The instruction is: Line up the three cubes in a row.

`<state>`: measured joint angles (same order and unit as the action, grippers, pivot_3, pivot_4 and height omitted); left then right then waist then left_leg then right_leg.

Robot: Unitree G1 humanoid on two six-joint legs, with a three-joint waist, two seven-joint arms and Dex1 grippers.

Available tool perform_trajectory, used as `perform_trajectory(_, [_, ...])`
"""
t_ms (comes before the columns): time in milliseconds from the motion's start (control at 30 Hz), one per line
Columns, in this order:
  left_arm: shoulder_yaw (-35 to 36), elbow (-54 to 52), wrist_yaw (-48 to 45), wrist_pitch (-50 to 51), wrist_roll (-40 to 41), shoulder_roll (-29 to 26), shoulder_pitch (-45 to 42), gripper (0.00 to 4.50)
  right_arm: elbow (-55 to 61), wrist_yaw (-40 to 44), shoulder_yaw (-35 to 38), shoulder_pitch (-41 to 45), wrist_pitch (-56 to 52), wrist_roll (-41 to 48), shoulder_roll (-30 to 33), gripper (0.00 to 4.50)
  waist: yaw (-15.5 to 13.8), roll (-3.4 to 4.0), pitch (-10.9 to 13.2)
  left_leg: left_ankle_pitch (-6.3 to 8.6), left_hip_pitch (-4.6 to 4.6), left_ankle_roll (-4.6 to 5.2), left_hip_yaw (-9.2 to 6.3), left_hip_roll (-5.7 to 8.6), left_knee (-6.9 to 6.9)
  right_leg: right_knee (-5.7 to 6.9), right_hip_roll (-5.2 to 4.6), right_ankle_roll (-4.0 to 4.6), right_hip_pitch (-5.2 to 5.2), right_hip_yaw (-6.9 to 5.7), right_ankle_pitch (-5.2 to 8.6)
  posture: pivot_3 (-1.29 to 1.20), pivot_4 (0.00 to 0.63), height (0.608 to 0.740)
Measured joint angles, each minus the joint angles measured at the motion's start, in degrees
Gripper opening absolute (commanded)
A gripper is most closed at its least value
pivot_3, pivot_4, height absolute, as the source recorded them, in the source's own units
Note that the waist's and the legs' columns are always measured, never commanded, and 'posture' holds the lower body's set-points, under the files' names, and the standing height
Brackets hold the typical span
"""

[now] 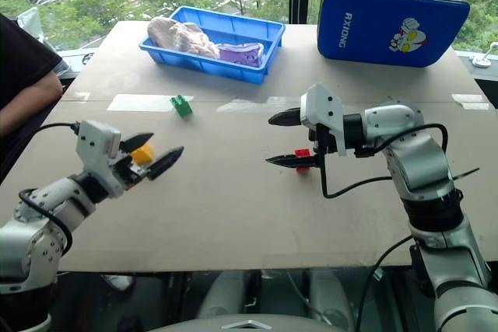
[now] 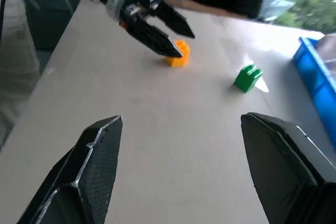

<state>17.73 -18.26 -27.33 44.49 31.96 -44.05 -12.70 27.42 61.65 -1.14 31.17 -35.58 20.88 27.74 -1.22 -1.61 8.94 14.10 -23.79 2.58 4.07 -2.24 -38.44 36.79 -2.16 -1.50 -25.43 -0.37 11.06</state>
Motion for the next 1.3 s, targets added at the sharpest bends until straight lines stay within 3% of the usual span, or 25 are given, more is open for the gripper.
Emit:
perform_trajectory(100, [-4.34, 6.67, -0.6, 3.99, -2.43, -4.06, -9.51, 4.5, 4.59, -4.84, 2.59, -3.79, -2.22, 0.56, 1.58, 3.7, 0.41, -0.01, -0.02, 0.0, 0.07, 0.01, 0.03, 0.11, 0.02, -0.01, -0.05, -0.01, 0.0, 0.15, 0.0, 0.0, 0.15, 0.74])
perform_trajectory(200, [-12.96, 22.15, -5.17, 1.96, -8.53, -5.4, -20.93, 4.5, 7.73, -9.25, 3.88, -7.36, -4.29, 1.0, 2.83, 3.7, 0.92, -0.01, -0.01, 0.0, 0.07, 0.01, 0.21, 0.13, 0.05, -0.02, 0.08, -0.01, -0.05, 0.2, -0.01, 0.0, 0.15, 0.74])
perform_trajectory(333, [-26.24, 52.97, -14.36, -13.18, -21.51, -2.87, -38.48, 4.5, 11.28, -13.27, 3.66, -8.6, -6.42, 2.47, 3.81, 3.7, 0.56, -0.05, 0.01, 0.0, 0.01, 0.0, 0.25, 0.06, 0.06, -0.02, 0.24, 0.02, -0.09, 0.07, 0.01, 0.0, 0.15, 0.74])
perform_trajectory(533, [-32.48, 82.15, -19.57, -31.65, -33.59, 2.49, -52.25, 4.5, 14.92, -18.29, 3.44, -8.79, -9.33, 4.41, 4.55, 3.7, 0.69, -0.15, 0.06, 0.01, -0.19, 0.02, 0.35, 0.06, 0.07, -0.2, 0.19, -0.15, -0.16, 0.14, -0.1, 0.0, 0.15, 0.74])
perform_trajectory(633, [-32.97, 88.92, -19.03, -36.69, -37.05, 3.9, -54.8, 4.5, 16.03, -20.76, 3.2, -8.76, -10.7, 5.17, 4.55, 3.7, 0.64, -0.21, 0.1, 0.02, -0.24, 0.03, 0.34, 0.05, 0.07, -0.26, 0.16, -0.18, -0.17, 0.13, -0.11, 0.0, 0.15, 0.74])
perform_trajectory(700, [-32.82, 91.64, -18.7, -38.29, -38.36, 4.68, -55.51, 3.98, 17.13, -22.2, 3.14, -8.82, -11.41, 5.71, 4.61, 3.81, 0.56, -0.23, 0.1, 0.02, -0.27, 0.04, 0.3, 0.05, 0.06, -0.26, 0.15, -0.19, -0.18, 0.11, -0.11, 0.0, 0.15, 0.74])
perform_trajectory(900, [-30.17, 94.31, -20.13, -40.18, -39.67, 6.03, -56.61, 1.36, 19.42, -23.58, 3.36, -12.1, -11.76, 7.01, 7.37, 3.81, 0.41, -0.41, 0.17, 0.02, -0.33, 0.04, 0.18, 0.05, 0.01, -0.22, 0.11, -0.19, -0.17, 0.01, -0.12, 0.0, 0.15, 0.74])
perform_trajectory(933, [-29.47, 94.32, -20.52, -40.39, -39.69, 6.09, -56.71, 1.2, 19.49, -23.67, 3.43, -12.64, -11.76, 7.32, 7.82, 3.81, 0.41, -0.41, 0.16, 0.02, -0.33, 0.04, 0.18, 0.05, -0.01, -0.21, 0.1, -0.19, -0.17, 0.0, -0.12, 0.0, 0.15, 0.74])
perform_trajectory(1133, [-26.91, 94.33, -25.23, -41.69, -39.41, 6.44, -56.73, 1.2, 20.01, -24.55, 4.37, -15.17, -11.54, 8.64, 9.2, 3.81, 0.61, -0.43, 0.17, 0.02, -0.31, 0.04, 0.16, 0.06, -0.04, -0.11, 0.11, -0.2, -0.18, -0.01, -0.12, 0.0, 0.15, 0.74])
perform_trajectory(1300, [-22.35, 93.72, -38.85, -39.72, -35.41, 6.46, -56.72, 1.2, 20.02, -24.62, 4.4, -16.88, -10.37, 9.09, 9.78, 3.81, 0.59, -0.44, 0.17, 0.02, -0.31, 0.04, 0.13, 0.06, -0.04, -0.08, 0.13, -0.19, -0.18, -0.03, -0.12, 0.0, 0.15, 0.74])
